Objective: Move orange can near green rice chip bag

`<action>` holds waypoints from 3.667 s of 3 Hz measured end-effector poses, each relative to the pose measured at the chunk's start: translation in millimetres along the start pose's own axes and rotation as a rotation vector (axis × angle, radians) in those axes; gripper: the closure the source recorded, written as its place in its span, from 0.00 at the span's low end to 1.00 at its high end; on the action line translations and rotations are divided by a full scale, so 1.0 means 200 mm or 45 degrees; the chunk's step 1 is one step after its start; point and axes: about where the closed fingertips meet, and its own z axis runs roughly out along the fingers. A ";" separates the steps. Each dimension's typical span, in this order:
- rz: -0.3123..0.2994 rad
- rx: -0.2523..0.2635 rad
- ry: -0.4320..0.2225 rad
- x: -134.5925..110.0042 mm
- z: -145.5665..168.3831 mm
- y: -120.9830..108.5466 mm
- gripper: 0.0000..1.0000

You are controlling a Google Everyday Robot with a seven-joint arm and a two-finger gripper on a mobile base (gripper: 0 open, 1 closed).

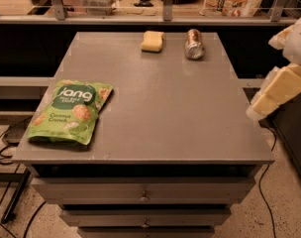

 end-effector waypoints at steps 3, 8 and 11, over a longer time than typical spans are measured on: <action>0.155 0.090 -0.165 -0.11 0.17 -0.28 0.00; 0.502 0.176 -0.465 -0.32 0.65 -0.86 0.00; 0.680 0.187 -0.623 -0.56 0.98 -1.02 0.00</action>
Offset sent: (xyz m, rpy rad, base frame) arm 0.0373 -0.0004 -0.0016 0.0566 -0.0532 -0.0538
